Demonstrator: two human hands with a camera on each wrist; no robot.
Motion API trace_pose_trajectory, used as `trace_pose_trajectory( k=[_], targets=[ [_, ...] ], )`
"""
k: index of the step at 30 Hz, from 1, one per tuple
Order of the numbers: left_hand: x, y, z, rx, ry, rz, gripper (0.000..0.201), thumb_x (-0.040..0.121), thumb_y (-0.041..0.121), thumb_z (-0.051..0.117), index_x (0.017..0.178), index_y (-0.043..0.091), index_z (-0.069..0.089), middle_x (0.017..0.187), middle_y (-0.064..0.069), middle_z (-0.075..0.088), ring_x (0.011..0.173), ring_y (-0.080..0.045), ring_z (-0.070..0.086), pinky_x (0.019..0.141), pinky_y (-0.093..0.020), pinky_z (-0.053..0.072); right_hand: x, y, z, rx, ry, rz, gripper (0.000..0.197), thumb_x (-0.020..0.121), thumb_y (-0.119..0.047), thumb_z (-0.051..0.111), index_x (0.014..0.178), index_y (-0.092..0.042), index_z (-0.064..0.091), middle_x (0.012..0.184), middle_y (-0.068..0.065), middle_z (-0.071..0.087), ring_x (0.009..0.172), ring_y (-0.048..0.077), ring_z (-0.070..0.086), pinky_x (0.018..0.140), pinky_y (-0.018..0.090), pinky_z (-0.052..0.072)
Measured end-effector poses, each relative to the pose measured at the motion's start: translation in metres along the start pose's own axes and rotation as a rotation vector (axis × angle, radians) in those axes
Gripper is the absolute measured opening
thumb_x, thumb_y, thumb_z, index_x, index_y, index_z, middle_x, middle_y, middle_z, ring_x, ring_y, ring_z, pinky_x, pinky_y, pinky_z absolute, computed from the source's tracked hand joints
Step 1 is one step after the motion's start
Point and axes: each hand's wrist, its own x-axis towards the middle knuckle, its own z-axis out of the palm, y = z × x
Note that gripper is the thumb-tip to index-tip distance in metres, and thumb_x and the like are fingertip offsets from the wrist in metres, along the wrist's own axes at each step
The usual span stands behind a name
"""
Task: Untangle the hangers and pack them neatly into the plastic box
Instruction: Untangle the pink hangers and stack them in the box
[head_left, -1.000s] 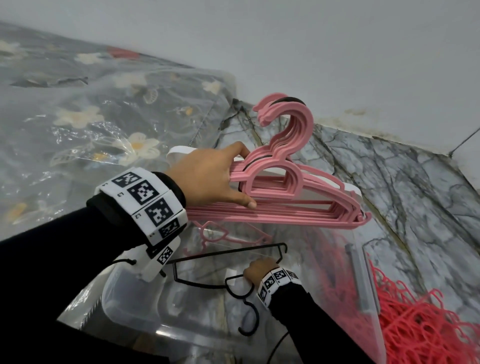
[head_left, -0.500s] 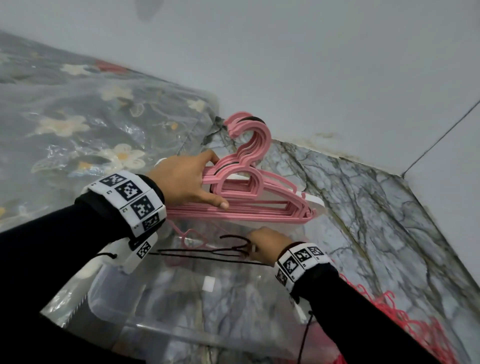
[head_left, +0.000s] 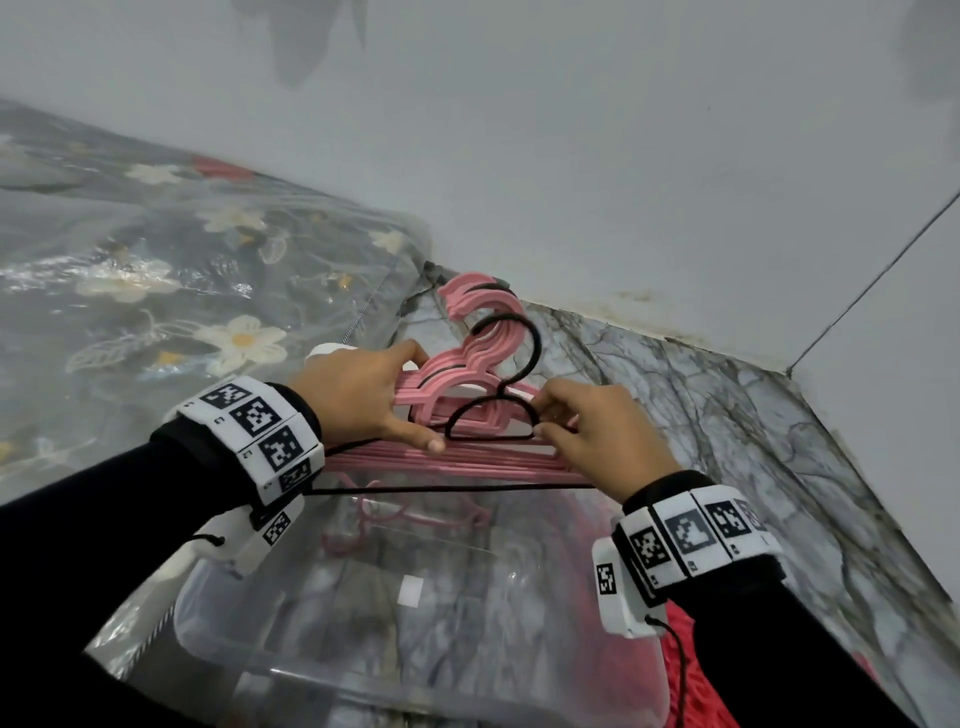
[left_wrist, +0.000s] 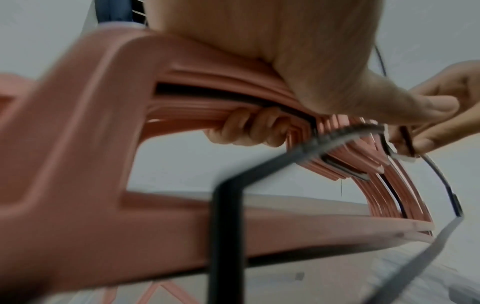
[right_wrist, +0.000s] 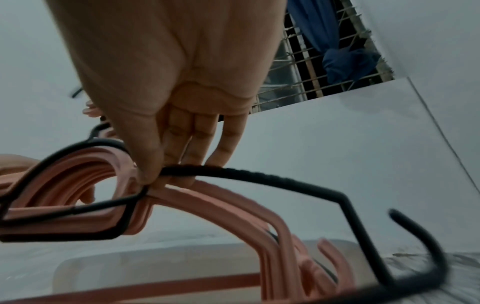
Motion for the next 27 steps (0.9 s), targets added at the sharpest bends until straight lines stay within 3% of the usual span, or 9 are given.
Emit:
trace_pose_trajectory(
  k=[3,5,10,14,17,21,27],
  targets=[
    [0.004,0.001,0.006,0.024,0.006,0.026,0.102,0.038,0.095,0.047,0.116,0.028,0.04,0.09,0.004,0.068,0.088,-0.018,0.064,0.082,-0.039,0.049,-0.001,0.002,-0.001,-0.001,0.051,0.022,0.011,0.082,-0.015,0.069,0.092,-0.019,0.065,0.081,-0.007,0.068,0.078,0.01,0.063,0.073,0.035,0.054],
    [0.005,0.002,0.01,0.02,0.036,0.039,0.081,0.054,0.076,0.062,0.115,0.028,0.042,0.085,0.008,0.067,0.084,-0.017,0.063,0.08,-0.036,0.049,-0.002,0.0,0.003,-0.015,0.074,0.009,0.01,0.084,-0.016,0.067,0.094,-0.018,0.065,0.084,-0.006,0.069,0.081,0.012,0.064,0.074,0.036,0.054],
    [0.007,-0.001,0.011,-0.054,0.056,0.01,0.052,0.072,0.031,0.066,0.118,0.029,0.044,0.083,0.012,0.063,0.075,-0.015,0.053,0.072,-0.029,0.039,-0.001,-0.009,0.015,-0.18,0.159,-0.057,0.01,0.088,-0.022,0.063,0.095,-0.015,0.059,0.092,-0.001,0.06,0.091,0.016,0.055,0.072,0.031,0.048],
    [0.007,-0.003,0.004,-0.113,0.026,0.003,0.046,0.076,0.02,0.061,0.118,0.027,0.042,0.085,0.001,0.066,0.076,-0.023,0.057,0.072,-0.033,0.044,0.003,-0.006,0.008,-0.251,0.208,-0.072,0.019,0.084,-0.031,0.066,0.078,-0.017,0.055,0.081,-0.005,0.05,0.078,0.012,0.046,0.062,0.024,0.036],
    [0.005,-0.007,-0.002,-0.118,0.037,-0.004,0.045,0.076,0.017,0.059,0.117,0.029,0.044,0.087,0.0,0.067,0.078,-0.024,0.06,0.073,-0.036,0.048,0.005,0.004,0.007,-0.204,-0.081,-0.012,0.021,0.081,-0.037,0.068,0.069,-0.025,0.055,0.071,-0.011,0.055,0.069,0.009,0.052,0.061,0.026,0.044],
    [0.004,-0.012,-0.009,-0.106,0.056,-0.011,0.05,0.073,0.013,0.062,0.117,0.029,0.045,0.088,0.0,0.067,0.078,-0.023,0.06,0.071,-0.035,0.049,0.001,0.013,0.046,-0.288,-0.494,0.012,0.011,0.083,-0.026,0.062,0.085,-0.019,0.069,0.09,-0.002,0.07,0.087,0.018,0.063,0.07,0.026,0.049],
    [0.006,-0.01,-0.006,-0.125,0.051,-0.012,0.048,0.072,0.011,0.059,0.114,0.03,0.045,0.083,0.0,0.066,0.072,-0.021,0.058,0.064,-0.033,0.047,0.005,0.015,0.14,-0.311,-0.718,0.024,0.027,0.086,-0.018,0.057,0.112,-0.019,0.064,0.116,0.013,0.062,0.105,0.033,0.061,0.085,0.033,0.047]
  ],
)
